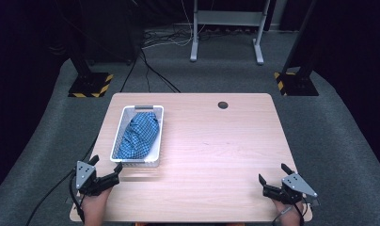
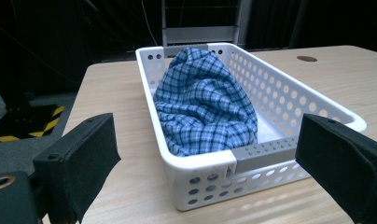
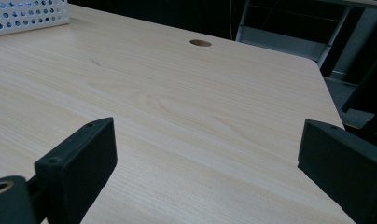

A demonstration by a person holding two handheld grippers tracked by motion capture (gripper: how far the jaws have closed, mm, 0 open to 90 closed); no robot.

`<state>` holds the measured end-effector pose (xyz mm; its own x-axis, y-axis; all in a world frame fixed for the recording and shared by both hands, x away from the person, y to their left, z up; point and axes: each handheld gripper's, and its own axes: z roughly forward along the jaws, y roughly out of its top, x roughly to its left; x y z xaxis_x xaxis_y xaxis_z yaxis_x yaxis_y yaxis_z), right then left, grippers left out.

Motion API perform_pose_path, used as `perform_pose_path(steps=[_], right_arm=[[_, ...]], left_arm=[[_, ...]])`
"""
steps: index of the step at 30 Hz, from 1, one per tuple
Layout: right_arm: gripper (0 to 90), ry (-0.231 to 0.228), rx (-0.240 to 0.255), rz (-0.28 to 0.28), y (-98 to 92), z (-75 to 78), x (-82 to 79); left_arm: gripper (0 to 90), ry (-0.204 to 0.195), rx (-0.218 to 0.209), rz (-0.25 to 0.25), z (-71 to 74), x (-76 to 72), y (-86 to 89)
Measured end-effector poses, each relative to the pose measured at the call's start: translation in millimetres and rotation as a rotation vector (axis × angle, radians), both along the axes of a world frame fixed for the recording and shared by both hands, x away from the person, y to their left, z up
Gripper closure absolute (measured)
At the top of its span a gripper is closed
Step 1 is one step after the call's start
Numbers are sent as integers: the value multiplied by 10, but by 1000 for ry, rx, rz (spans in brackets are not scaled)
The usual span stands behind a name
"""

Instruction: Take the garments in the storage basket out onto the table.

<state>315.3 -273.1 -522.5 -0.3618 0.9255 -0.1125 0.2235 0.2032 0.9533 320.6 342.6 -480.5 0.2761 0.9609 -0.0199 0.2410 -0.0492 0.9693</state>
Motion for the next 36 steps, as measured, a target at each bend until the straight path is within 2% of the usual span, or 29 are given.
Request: perform_pose_path(steps=[11,20,25,32,36], right_arm=[[35,2,-1,2,0,0,2],[35,4,0,2,-1,1,3],[35,3,0,3,-1,1,3],[35,5,-1,4,0,1,4],[35,3,-2,5,2,0,3]], left_arm=[[52,-19,-3,-11,228,39,2],[52,-24,-69,-6,457,103,66],[55,-37,-63,-14,560,126,55],[57,-64,-44,-23,774,176,20],[57,-73,-40,-28,821,193,0]])
